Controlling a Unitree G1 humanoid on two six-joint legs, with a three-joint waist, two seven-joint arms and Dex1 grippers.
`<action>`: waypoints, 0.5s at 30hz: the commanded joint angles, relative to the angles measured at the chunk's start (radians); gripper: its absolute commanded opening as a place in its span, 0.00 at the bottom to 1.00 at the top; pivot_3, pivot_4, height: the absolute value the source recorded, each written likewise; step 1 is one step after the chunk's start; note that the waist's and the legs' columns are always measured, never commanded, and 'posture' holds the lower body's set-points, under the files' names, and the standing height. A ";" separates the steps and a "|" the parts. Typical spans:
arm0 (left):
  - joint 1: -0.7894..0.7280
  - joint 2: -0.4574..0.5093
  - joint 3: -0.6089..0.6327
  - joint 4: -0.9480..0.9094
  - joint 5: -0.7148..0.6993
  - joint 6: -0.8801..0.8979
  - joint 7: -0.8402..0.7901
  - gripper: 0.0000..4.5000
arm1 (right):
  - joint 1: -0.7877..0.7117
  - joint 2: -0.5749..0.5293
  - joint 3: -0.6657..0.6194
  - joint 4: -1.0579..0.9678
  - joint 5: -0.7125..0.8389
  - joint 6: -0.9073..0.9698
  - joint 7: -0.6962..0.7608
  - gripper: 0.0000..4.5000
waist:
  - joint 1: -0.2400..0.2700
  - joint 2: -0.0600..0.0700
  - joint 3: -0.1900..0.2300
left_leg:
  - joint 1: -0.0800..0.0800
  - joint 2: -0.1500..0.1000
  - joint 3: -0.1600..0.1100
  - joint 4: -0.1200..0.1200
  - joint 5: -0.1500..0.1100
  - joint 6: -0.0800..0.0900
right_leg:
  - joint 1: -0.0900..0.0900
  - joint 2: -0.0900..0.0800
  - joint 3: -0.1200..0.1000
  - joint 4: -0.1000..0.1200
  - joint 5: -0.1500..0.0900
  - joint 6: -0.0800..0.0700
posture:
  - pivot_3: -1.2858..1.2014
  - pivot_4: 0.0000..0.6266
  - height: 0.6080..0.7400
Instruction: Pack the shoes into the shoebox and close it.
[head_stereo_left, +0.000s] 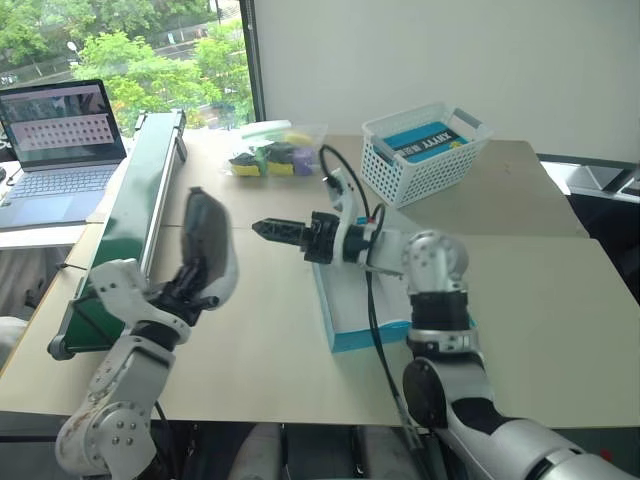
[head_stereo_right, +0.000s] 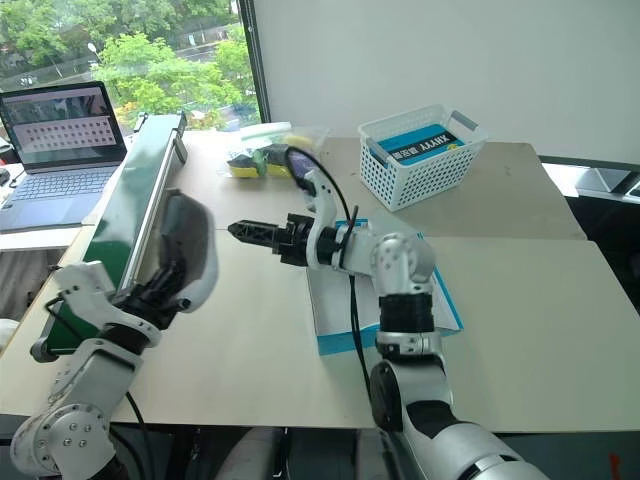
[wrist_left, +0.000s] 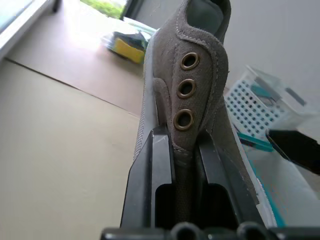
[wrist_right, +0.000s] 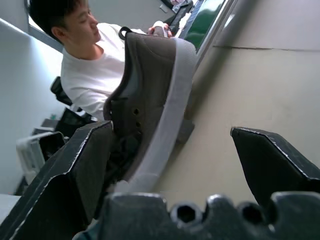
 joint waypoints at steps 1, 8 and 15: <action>-0.028 0.027 -0.112 -0.004 -0.040 -0.018 -0.028 0.01 | -0.078 0.023 -0.076 0.036 0.074 0.099 -0.038 1.00 | -0.001 0.000 0.000 | -0.001 0.000 0.000 0.000 0.000 0.000 | -0.001 0.000 0.000 0.000 0.000 0.000 | 0.52 0.24 0.88; -0.056 0.058 -0.176 0.045 -0.054 -0.053 -0.019 0.01 | -0.058 0.033 -0.028 -0.025 0.058 0.127 -0.062 1.00 | -0.025 0.001 0.000 | -0.006 0.000 0.002 0.000 0.000 0.000 | -0.007 0.000 0.002 0.001 0.000 0.000 | 0.52 0.24 0.88; -0.056 0.097 -0.185 0.086 -0.043 -0.087 0.005 0.00 | -0.049 0.059 -0.088 -0.046 0.074 0.082 -0.118 0.91 | -0.024 0.001 0.000 | -0.009 0.000 0.002 0.000 0.000 0.001 | -0.010 0.000 0.003 0.002 0.000 0.001 | 0.52 0.24 0.88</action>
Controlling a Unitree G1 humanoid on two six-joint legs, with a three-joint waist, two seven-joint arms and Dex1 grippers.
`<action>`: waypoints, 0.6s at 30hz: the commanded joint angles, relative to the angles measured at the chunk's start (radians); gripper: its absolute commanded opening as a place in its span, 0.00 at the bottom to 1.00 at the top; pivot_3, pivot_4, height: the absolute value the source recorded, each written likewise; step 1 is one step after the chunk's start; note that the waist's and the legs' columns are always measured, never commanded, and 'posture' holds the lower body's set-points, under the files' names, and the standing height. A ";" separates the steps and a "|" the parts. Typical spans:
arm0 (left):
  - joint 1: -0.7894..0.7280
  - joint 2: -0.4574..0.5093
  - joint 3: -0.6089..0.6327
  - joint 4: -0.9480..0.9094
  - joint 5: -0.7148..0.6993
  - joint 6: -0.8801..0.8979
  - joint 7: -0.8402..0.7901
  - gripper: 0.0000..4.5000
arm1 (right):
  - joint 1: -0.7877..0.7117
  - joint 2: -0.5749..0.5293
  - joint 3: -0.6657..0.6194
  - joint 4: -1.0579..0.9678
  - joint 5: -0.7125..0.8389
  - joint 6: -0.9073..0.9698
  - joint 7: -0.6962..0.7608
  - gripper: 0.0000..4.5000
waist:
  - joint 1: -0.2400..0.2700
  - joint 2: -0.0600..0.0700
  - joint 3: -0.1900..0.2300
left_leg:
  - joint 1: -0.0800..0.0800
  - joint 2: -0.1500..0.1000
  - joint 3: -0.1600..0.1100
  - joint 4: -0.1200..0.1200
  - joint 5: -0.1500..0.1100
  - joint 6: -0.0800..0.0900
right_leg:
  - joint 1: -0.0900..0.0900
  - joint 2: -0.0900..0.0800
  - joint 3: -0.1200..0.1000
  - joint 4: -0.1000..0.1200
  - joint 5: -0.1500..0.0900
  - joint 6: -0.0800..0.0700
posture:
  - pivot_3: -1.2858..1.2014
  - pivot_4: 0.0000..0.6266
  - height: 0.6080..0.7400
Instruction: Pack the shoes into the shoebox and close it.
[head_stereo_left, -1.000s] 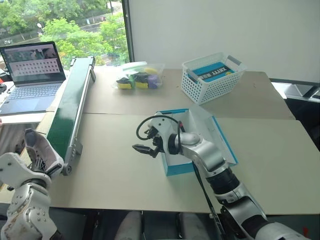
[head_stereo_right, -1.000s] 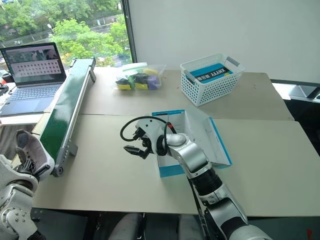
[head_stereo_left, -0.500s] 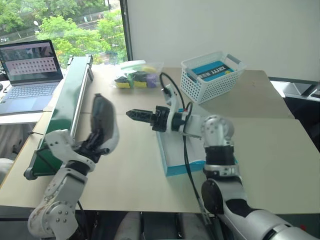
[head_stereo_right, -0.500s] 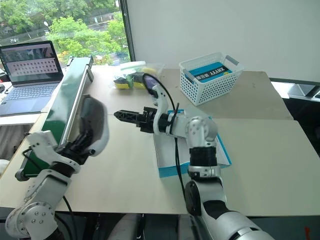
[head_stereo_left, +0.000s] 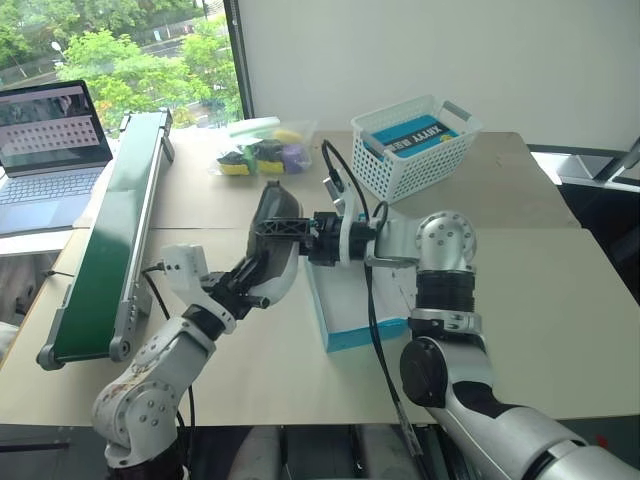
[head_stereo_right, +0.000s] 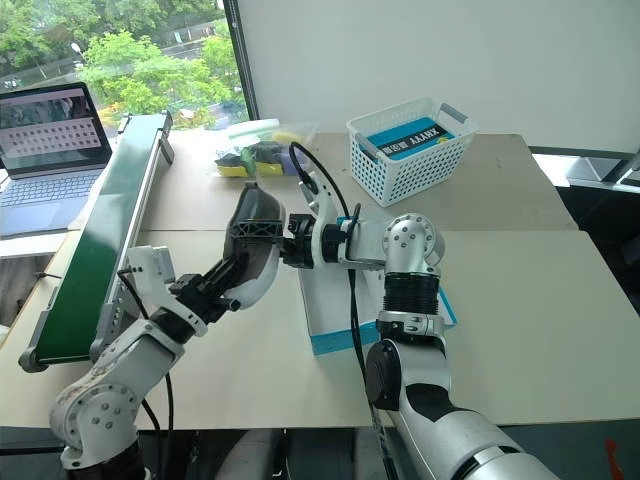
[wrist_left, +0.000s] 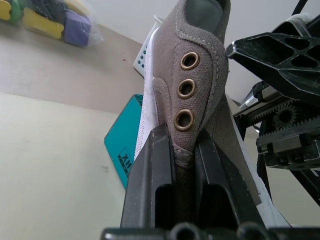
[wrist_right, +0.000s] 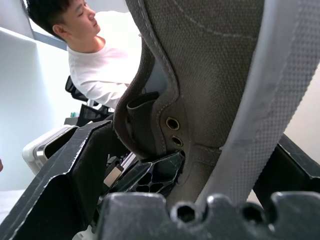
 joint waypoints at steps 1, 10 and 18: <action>-0.012 0.016 -0.005 0.015 0.004 -0.032 0.025 0.00 | -0.004 0.050 -0.024 -0.058 0.051 -0.032 -0.009 0.86 | 0.000 0.000 0.000 | 0.000 0.000 0.000 0.000 0.000 0.000 | 0.000 0.000 0.000 0.000 0.000 0.000 | 0.52 0.24 0.88; -0.029 0.032 -0.004 0.059 0.041 -0.098 0.081 0.00 | 0.019 0.066 -0.052 -0.085 0.069 -0.029 -0.059 0.18 | 0.000 0.000 0.000 | 0.000 0.000 0.000 0.000 0.000 0.000 | 0.000 0.000 0.000 0.000 0.000 0.000 | 0.52 0.24 0.88; -0.028 0.057 -0.030 0.077 0.069 -0.133 0.098 0.00 | 0.033 0.101 -0.058 -0.123 0.102 -0.040 -0.114 0.09 | 0.000 0.000 0.000 | 0.000 0.000 0.000 0.000 0.000 0.000 | 0.000 0.000 0.000 0.000 0.000 0.000 | 0.52 0.24 0.88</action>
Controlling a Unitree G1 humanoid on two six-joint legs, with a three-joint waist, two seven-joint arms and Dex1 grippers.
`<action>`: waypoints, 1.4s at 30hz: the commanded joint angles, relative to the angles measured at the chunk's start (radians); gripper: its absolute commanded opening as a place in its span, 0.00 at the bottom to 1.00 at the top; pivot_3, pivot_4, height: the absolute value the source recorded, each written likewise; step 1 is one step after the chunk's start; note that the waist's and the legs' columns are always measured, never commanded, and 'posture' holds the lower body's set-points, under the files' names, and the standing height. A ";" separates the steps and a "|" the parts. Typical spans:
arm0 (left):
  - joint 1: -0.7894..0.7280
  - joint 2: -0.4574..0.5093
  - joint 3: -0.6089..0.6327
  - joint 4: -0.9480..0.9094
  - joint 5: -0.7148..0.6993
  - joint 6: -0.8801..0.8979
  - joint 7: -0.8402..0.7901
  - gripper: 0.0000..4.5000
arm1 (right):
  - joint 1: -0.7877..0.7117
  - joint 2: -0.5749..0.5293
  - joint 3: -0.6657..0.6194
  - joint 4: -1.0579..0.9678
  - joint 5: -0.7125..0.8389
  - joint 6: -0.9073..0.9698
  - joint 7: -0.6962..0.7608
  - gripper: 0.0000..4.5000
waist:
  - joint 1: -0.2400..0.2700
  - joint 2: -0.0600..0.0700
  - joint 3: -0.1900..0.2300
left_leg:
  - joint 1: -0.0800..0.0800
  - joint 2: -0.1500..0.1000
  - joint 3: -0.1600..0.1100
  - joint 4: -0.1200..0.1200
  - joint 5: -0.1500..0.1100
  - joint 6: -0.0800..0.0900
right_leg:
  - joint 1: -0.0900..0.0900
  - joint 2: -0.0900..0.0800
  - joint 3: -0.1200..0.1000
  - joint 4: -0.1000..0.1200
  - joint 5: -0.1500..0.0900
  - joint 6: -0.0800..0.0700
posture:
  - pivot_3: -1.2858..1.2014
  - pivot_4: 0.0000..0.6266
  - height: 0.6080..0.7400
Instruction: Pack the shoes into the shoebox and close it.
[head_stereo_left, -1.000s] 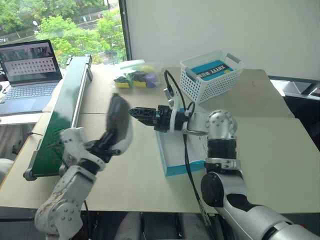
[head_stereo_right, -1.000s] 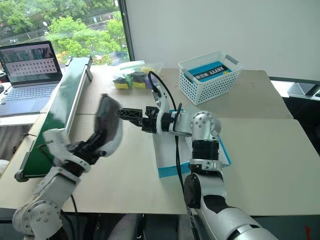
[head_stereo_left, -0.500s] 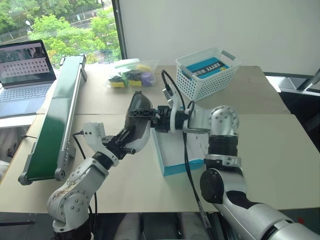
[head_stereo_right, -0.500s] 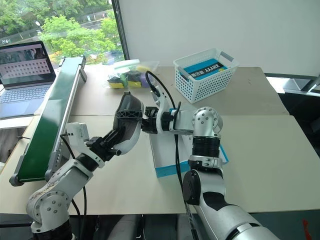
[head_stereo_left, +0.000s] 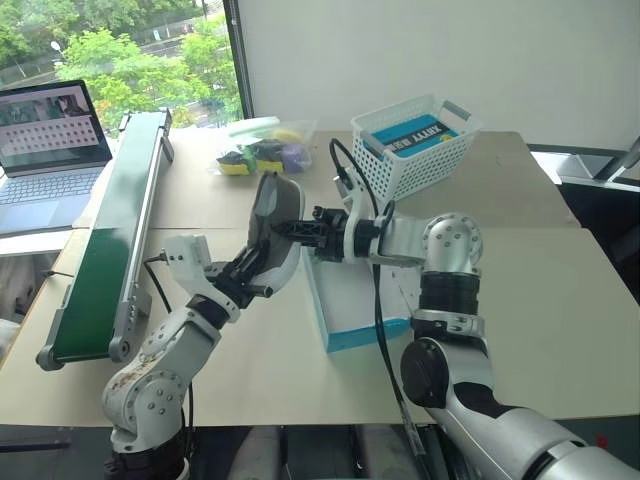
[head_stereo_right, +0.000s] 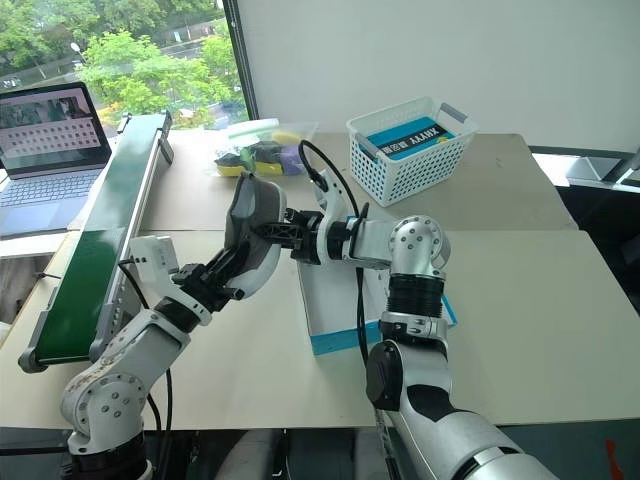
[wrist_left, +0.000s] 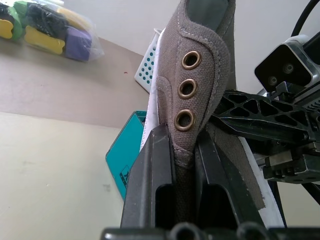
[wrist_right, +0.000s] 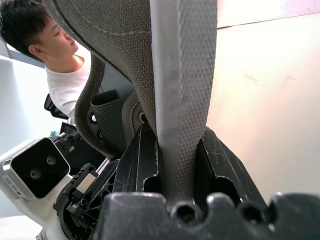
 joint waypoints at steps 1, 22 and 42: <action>0.011 0.039 0.013 0.029 0.073 -0.034 0.041 0.00 | 0.023 0.102 -0.031 -0.091 0.084 -0.019 -0.004 0.09 | 0.000 0.000 0.000 | 0.000 0.000 0.000 0.000 0.000 0.000 | 0.000 0.000 0.000 0.000 0.000 0.000 | 0.52 0.24 0.88; 0.124 0.359 -0.087 -0.163 0.051 -0.047 -0.242 0.58 | -0.194 -0.288 0.093 0.083 -0.005 -0.210 -0.013 0.09 | 0.001 0.003 0.002 | -0.001 0.001 0.001 0.000 0.000 0.000 | -0.001 0.001 0.001 -0.001 0.000 0.000 | 0.52 0.24 0.88; 0.134 0.444 -0.140 -0.077 0.154 -0.163 -0.417 0.58 | -0.279 -0.539 0.876 0.483 -0.456 -0.336 0.611 0.09 | 0.000 0.005 0.003 | -0.001 0.001 0.002 -0.001 -0.001 0.001 | -0.002 0.001 0.002 -0.001 0.000 0.000 | 0.52 0.24 0.88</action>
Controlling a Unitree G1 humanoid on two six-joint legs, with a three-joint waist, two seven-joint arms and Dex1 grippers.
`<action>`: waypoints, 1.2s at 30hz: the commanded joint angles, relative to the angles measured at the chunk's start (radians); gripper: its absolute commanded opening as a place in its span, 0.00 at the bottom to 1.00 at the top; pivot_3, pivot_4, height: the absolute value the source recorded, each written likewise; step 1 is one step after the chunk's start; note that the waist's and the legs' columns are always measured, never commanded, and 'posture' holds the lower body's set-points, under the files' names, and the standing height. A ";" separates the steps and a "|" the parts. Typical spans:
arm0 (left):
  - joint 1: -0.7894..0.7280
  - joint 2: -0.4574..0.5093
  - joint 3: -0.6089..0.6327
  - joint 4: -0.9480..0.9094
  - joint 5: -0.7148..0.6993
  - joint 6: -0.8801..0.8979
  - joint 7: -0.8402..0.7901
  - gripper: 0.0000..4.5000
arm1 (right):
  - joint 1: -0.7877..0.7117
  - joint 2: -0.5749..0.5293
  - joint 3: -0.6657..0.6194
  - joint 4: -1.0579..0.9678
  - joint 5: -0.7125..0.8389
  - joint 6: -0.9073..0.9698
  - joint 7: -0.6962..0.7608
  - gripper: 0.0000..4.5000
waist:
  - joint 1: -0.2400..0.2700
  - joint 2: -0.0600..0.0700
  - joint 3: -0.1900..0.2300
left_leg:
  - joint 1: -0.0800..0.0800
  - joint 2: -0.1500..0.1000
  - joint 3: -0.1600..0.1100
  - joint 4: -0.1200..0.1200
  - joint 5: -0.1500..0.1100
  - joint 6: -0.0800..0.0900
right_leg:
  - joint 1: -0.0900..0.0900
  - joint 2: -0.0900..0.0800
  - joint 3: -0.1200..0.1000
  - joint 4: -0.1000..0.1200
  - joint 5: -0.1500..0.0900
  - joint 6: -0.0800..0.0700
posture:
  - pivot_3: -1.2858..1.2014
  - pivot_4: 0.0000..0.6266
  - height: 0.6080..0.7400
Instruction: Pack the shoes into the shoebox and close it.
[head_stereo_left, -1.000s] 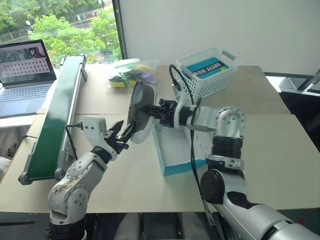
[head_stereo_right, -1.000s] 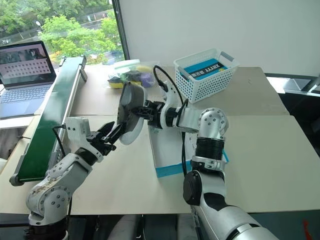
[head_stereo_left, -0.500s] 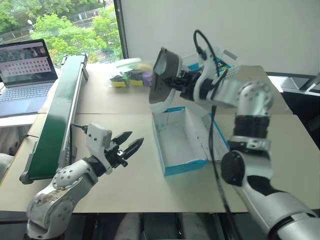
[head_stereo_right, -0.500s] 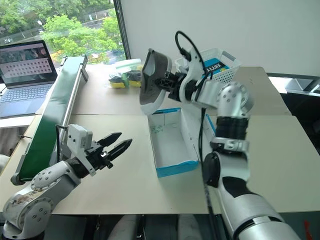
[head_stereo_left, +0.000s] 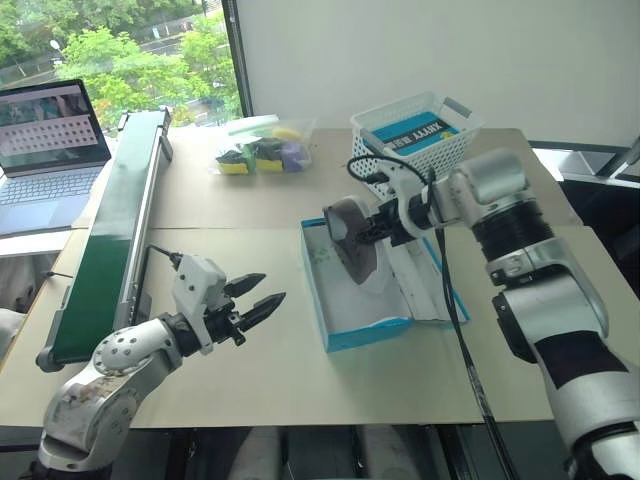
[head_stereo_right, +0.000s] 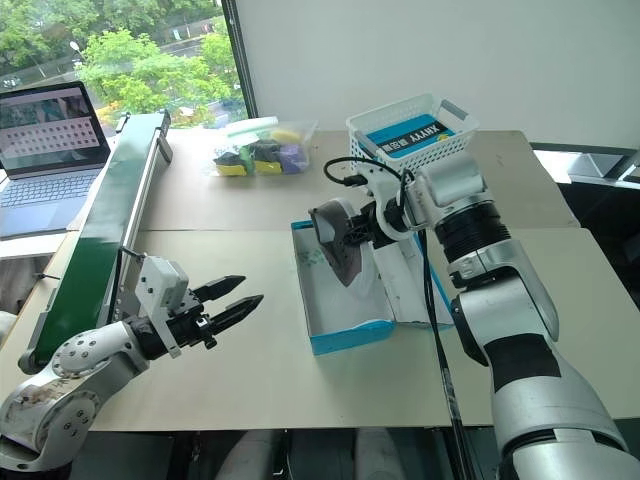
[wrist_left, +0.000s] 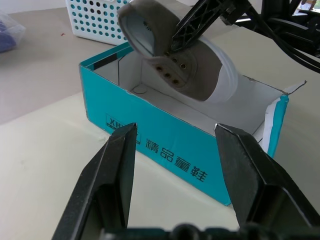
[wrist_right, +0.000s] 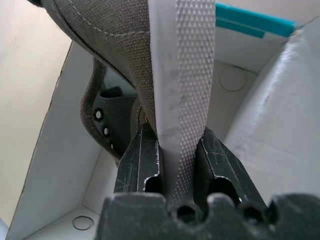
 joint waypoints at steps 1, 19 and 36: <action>-0.005 -0.007 0.003 -0.032 0.006 -0.019 0.006 0.58 | -0.008 0.010 0.019 0.048 -0.080 -0.085 0.040 0.09 | 0.000 0.000 0.000 | 0.000 0.000 0.000 0.000 0.000 0.000 | 0.000 0.000 0.000 0.000 0.000 0.000 | 0.52 0.24 0.88; -0.006 -0.011 0.012 -0.038 0.004 -0.015 0.022 0.59 | -0.068 0.099 -0.116 0.050 -0.175 -0.101 0.021 0.80 | -0.001 0.000 0.000 | 0.000 0.000 0.000 0.000 0.000 0.000 | 0.000 0.000 0.000 0.001 0.000 0.000 | 0.52 0.24 0.88; -0.124 -0.118 0.364 0.172 0.168 -0.106 0.382 0.59 | 0.093 0.151 -0.318 -0.580 -0.016 -0.366 0.058 0.80 | -0.002 0.000 0.000 | 0.001 0.000 -0.001 0.000 0.000 0.000 | 0.000 0.000 0.000 0.001 0.000 0.000 | 0.52 0.24 0.88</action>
